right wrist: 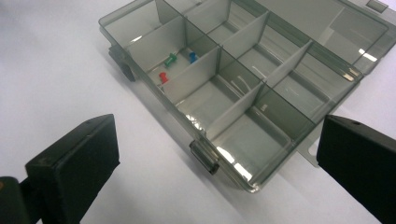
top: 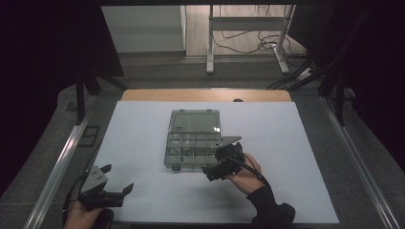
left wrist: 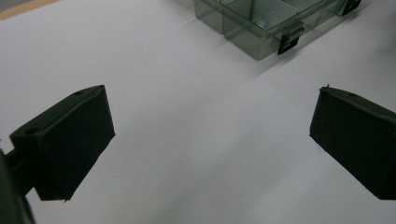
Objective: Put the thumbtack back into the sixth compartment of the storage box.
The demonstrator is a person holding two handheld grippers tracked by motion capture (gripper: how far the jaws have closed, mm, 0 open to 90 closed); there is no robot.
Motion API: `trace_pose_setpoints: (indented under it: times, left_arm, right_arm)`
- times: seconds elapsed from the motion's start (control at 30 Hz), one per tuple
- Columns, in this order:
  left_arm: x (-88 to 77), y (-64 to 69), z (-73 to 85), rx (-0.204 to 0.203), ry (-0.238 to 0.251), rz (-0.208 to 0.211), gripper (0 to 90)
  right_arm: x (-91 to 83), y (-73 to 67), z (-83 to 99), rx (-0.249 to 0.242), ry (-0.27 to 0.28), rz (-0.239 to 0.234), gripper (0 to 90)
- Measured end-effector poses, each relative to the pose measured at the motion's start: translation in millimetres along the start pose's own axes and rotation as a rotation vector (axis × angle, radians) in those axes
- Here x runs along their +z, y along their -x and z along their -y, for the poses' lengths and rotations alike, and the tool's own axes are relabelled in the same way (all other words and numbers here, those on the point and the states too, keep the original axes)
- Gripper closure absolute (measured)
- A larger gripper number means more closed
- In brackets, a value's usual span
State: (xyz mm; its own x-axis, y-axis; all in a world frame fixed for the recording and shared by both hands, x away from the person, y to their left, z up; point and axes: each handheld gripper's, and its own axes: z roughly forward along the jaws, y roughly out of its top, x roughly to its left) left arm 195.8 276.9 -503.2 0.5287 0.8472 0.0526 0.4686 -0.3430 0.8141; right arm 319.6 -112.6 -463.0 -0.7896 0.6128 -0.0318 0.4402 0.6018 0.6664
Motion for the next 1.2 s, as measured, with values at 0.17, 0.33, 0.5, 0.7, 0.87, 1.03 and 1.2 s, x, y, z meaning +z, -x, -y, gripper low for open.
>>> trace_pose_setpoints:
  times: [0.17, 0.33, 0.5, 0.7, 0.87, 1.03, 1.2]
  left_arm:
    - [0.0, 0.0, 0.0, 0.000, 0.000, 0.000, 0.1]
    - [0.0, 0.1, 0.0, 0.001, 0.000, -0.001, 0.1]
    - [-0.1, 0.2, 0.0, 0.001, 0.000, -0.001, 0.1]
    - [-0.1, 0.4, 0.0, 0.004, -0.001, -0.002, 0.1]
    - [-0.1, 0.3, 0.1, 0.001, 0.001, -0.001, 0.1]
    - [-0.1, 0.3, 0.0, 0.001, 0.000, -0.001, 0.1]
    - [-0.1, 0.3, 0.1, 0.001, 0.001, -0.001, 0.1]
  right_arm:
    - [-3.9, 1.2, 4.5, -0.002, -0.004, 0.009, 0.0]
    - [-7.2, 2.4, 9.4, -0.003, -0.004, 0.015, 0.0]
    - [-11.0, 2.8, 13.4, -0.018, -0.002, 0.031, 0.0]
    - [-16.5, 3.8, 17.0, -0.017, 0.005, 0.041, 0.0]
    - [-21.9, 4.6, 19.6, -0.017, 0.015, 0.052, 0.0]
    - [-27.1, 6.7, 24.0, -0.010, 0.019, 0.060, 0.2]
    - [-30.9, 8.5, 30.7, -0.002, 0.016, 0.069, 0.5]
